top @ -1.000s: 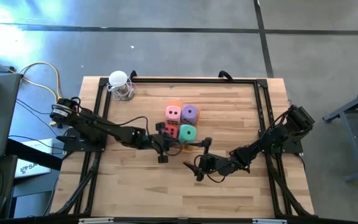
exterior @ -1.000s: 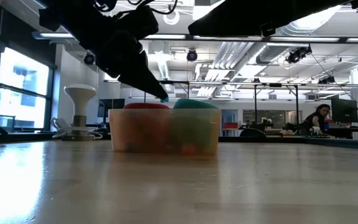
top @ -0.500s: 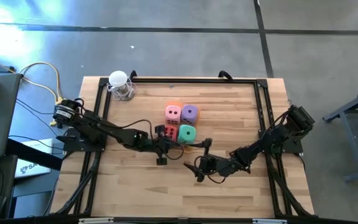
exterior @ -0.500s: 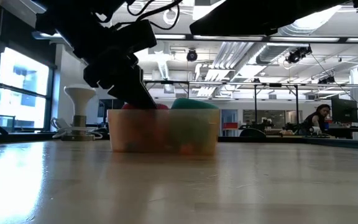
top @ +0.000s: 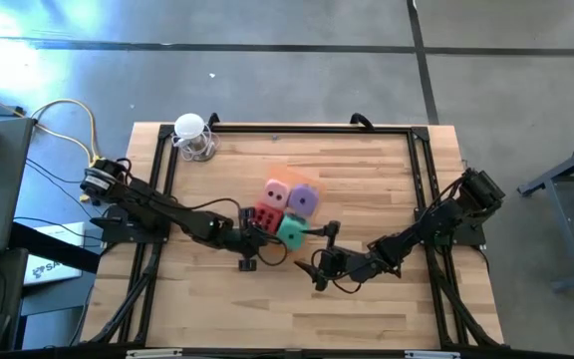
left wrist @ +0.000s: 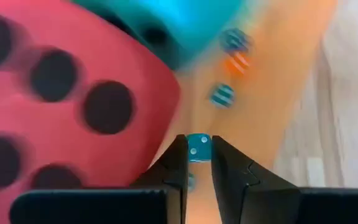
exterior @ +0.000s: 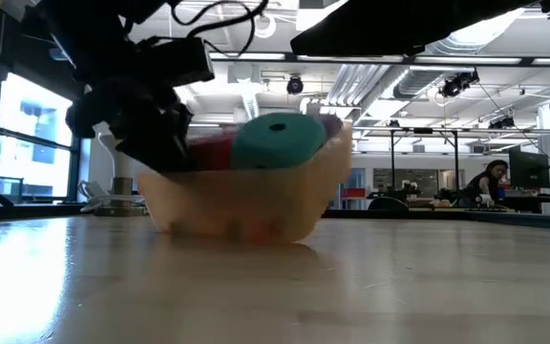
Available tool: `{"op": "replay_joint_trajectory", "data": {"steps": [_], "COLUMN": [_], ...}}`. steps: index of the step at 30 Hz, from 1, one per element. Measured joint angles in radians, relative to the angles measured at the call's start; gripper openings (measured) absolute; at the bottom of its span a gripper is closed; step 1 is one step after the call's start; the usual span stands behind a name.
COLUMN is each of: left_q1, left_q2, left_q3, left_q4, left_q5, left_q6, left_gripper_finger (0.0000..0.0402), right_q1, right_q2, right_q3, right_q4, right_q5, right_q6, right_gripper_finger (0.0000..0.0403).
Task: Pick & Place Dice
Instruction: Put the bottom small light blue die into the orange bin
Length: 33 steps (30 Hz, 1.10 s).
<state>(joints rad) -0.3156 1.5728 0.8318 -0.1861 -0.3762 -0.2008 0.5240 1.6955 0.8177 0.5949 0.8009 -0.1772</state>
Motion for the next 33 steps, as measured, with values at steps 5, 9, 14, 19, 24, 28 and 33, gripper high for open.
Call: {"op": "replay_joint_trajectory", "data": {"steps": [5, 9, 14, 19, 24, 28, 33], "left_q1": [0.001, 0.008, -0.004, -0.029, -0.052, -0.079, -0.113], "left_q2": [-0.023, -0.023, -0.031, -0.075, -0.16, -0.25, -0.349], "left_q3": [0.001, 0.001, 0.004, 0.003, 0.002, 0.002, 0.002], "left_q4": [0.01, -0.005, -0.109, -0.286, -0.435, -0.549, -0.59], "left_q5": [-0.045, -0.045, -0.058, -0.048, -0.049, -0.063, -0.1], "left_q6": [-0.002, -0.003, -0.045, -0.143, -0.25, -0.335, -0.418], "left_gripper_finger": [0.004, 0.004, 0.004, 0.004, 0.004, 0.0048, 0.0057], "right_q1": [0.0, 0.0, 0.0, 0.0, 0.0, 0.0, 0.0], "right_q2": [0.0, 0.0, 0.0, 0.0, 0.0, 0.0, 0.0], "right_q3": [0.0, 0.0, 0.0, 0.0, 0.0, 0.0, 0.0], "right_q4": [0.0, 0.0, 0.0, -0.001, 0.0, 0.0, 0.0], "right_q5": [0.0, 0.0, 0.0, 0.0, 0.0, 0.0, 0.0], "right_q6": [0.0, 0.0, 0.0, 0.0, 0.0, 0.0, 0.0], "right_gripper_finger": [0.04, 0.04, 0.04, 0.04, 0.04, 0.04, 0.04]}}
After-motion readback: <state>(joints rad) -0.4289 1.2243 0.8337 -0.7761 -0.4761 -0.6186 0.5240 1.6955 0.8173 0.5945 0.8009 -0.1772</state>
